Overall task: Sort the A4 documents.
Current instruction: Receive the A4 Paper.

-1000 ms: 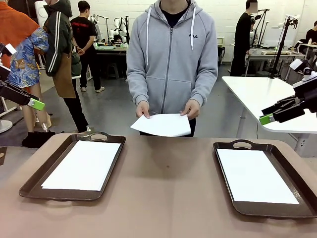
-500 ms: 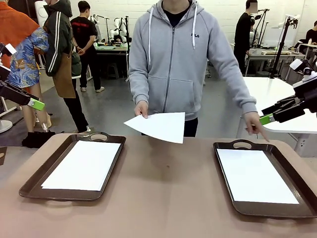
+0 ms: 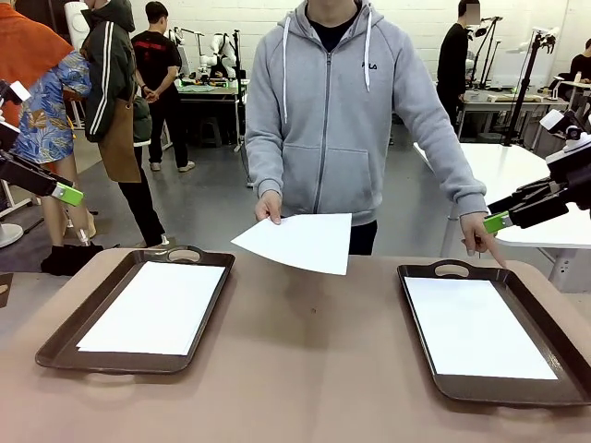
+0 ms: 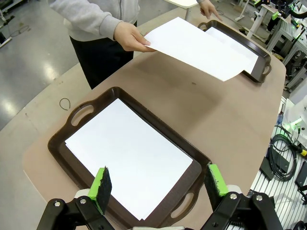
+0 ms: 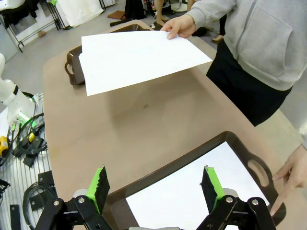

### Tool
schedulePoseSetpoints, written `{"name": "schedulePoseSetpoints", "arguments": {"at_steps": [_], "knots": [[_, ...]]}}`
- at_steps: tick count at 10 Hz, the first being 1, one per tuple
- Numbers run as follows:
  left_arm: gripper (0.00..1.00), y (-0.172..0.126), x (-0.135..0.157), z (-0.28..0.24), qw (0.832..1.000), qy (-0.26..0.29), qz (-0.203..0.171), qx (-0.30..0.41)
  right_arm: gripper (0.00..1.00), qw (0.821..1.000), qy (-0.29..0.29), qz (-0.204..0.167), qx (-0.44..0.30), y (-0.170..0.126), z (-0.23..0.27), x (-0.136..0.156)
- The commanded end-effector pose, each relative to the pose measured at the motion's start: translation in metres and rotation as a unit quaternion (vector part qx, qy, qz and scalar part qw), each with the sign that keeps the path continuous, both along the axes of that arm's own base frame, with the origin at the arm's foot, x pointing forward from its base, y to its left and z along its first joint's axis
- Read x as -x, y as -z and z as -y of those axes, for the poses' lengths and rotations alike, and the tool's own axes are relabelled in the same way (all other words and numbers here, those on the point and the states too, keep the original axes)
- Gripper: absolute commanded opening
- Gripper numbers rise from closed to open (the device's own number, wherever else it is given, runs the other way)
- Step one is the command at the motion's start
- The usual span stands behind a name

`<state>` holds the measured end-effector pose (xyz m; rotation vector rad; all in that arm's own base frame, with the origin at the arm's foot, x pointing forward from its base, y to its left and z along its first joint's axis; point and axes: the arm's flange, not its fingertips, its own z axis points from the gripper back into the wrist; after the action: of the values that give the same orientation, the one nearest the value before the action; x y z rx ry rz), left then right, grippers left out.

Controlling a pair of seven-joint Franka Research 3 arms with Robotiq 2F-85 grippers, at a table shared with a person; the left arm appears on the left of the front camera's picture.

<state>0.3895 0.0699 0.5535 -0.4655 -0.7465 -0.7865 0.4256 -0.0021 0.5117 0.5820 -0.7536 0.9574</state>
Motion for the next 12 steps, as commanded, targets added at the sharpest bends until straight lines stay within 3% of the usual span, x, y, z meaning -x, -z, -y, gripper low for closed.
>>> {"name": "schedulePoseSetpoints", "arguments": {"at_steps": [1,10,12], "knots": [[1.0,0.001,0.001,0.0,1.0,0.006,0.004,0.0,1.0,1.0,-0.001,0.001,0.0,0.0,0.0,0.0],[1.0,0.001,0.001,0.0,1.0,0.006,0.004,0.0,1.0,1.0,0.0,0.0,0.0,0.0,0.0,0.0],[1.0,0.001,0.001,0.0,1.0,0.006,0.004,0.0,1.0,0.992,0.026,-0.08,-0.098,0.019,-0.014,-0.024]]}}
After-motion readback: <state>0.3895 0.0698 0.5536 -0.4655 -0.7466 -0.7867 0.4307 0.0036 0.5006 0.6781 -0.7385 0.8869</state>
